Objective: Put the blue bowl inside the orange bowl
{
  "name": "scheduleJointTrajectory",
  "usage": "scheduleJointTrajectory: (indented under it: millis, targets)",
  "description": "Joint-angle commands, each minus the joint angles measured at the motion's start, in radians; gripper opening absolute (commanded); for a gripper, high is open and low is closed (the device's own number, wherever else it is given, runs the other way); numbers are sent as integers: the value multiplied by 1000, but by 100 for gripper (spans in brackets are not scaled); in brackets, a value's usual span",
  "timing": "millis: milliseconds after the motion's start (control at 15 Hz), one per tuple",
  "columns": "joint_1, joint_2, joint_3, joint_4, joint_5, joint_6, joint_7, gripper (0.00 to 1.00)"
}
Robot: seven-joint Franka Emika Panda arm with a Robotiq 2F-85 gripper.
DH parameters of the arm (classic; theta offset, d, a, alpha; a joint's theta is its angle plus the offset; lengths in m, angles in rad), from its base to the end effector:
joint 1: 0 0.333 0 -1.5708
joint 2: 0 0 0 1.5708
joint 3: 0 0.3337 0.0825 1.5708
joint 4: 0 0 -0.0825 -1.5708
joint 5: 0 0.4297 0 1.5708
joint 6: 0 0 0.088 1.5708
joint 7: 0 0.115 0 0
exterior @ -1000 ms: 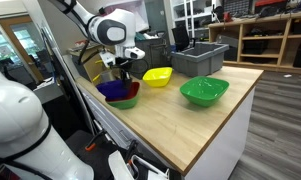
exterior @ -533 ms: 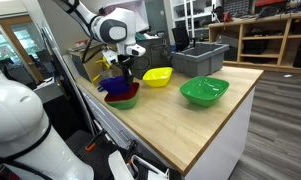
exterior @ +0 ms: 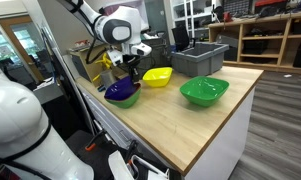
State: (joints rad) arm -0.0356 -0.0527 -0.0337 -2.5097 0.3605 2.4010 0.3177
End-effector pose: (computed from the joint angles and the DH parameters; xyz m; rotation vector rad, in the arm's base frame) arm 0.4817 -0.0288 0.2706 -2.7534 0.9448 0.1235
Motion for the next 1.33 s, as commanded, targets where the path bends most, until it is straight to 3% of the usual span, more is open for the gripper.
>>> scheduleJointTrajectory:
  millis: [0,267,867,1000,1267]
  targets:
    - [-6,-86,-4,-49,-11,42,15,73]
    - [-18,-150,-8,-53,-7,13,36,99]
    - [-46,-162,-13,68,-156,-355,3,100]
    - [-43,-150,-9,88,-174,-385,-12,100]
    - [-45,-134,-1,62,-202,-334,6,100]
